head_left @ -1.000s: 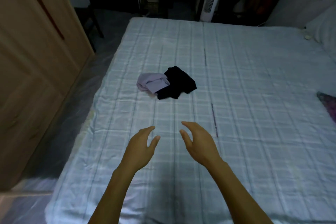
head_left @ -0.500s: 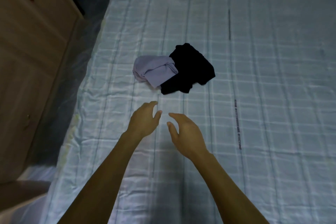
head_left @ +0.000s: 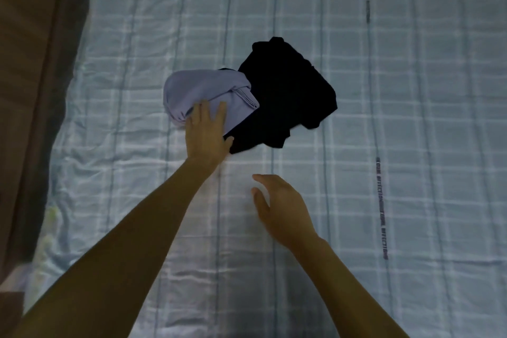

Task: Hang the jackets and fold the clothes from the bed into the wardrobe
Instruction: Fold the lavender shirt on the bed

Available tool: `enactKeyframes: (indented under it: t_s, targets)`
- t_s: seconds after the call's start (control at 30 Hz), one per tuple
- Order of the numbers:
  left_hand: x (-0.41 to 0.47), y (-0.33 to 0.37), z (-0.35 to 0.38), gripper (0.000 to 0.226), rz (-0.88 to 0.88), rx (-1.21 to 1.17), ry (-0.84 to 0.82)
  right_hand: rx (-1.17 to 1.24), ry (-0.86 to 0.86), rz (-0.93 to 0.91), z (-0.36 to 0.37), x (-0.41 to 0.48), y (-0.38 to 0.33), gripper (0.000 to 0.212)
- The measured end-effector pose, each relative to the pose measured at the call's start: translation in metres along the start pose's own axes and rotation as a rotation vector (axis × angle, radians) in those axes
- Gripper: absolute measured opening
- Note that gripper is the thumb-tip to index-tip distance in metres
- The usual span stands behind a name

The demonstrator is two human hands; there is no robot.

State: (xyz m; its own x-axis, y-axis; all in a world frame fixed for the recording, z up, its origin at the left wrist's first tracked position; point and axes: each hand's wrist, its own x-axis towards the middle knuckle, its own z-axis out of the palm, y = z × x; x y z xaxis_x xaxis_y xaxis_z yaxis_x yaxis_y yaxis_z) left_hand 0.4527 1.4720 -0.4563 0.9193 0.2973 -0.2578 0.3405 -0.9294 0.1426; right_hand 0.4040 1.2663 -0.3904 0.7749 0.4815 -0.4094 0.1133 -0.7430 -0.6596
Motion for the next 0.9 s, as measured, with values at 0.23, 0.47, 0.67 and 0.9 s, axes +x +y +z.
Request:
enactKeyframes:
  t_s: [0.23, 0.47, 0.67, 0.9]
  targets:
    - [0.010, 0.003, -0.026, 0.020, -0.003, -0.181, 0.040, -0.007, 0.048, -0.005, -0.019, 0.007, 0.003, 0.036]
    - [-0.032, 0.011, -0.109, 0.026, 0.020, -0.579, 0.182, 0.016, 0.106, -0.096, -0.048, -0.029, -0.036, 0.037]
    - [-0.103, 0.036, -0.192, 0.023, 0.253, -0.607, 0.166, 0.011, 0.227, -0.208, -0.091, -0.080, -0.093, 0.035]
    - [-0.199, 0.081, -0.275, 0.022, 0.405, -0.707, 0.229, -0.097, 0.281, -0.232, -0.132, -0.143, -0.144, 0.048]
